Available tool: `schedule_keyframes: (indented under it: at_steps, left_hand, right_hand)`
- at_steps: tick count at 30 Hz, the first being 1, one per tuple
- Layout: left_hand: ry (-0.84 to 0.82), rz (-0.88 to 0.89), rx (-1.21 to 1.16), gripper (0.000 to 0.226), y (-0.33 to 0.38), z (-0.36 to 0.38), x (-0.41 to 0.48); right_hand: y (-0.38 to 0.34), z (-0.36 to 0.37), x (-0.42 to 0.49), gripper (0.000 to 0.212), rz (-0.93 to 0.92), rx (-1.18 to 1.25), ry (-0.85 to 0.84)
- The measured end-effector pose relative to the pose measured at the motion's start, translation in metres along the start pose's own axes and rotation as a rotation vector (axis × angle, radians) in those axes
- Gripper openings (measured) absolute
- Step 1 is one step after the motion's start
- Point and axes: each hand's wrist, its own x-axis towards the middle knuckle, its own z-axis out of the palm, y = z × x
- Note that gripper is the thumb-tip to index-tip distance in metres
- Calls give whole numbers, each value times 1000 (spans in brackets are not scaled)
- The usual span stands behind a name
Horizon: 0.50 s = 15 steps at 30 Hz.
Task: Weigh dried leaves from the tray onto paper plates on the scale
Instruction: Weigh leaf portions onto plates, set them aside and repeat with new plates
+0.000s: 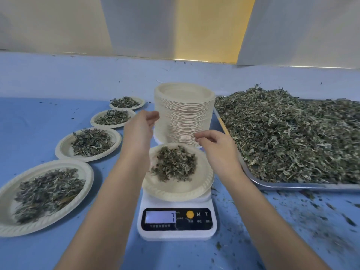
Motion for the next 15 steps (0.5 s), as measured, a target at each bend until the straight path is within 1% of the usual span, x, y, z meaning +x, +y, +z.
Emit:
schedule_keyframes:
  at_steps: [2,4,10,15]
  left_hand:
    - [74,0,94,27,-6,-16,6]
    - [97,-31,138,31,-14,-30,11]
    - [25,-138,140,39,-39,-43,18]
    - [16,-158,92,38,-46,-38,16]
  right_hand:
    - [6,-2,-1,23,42,21,27]
    - [12,-2,-3,23,81,41,45]
    - [19,3,-8,27,221,165,85]
    - [20,7,-9,29,234,191,93]
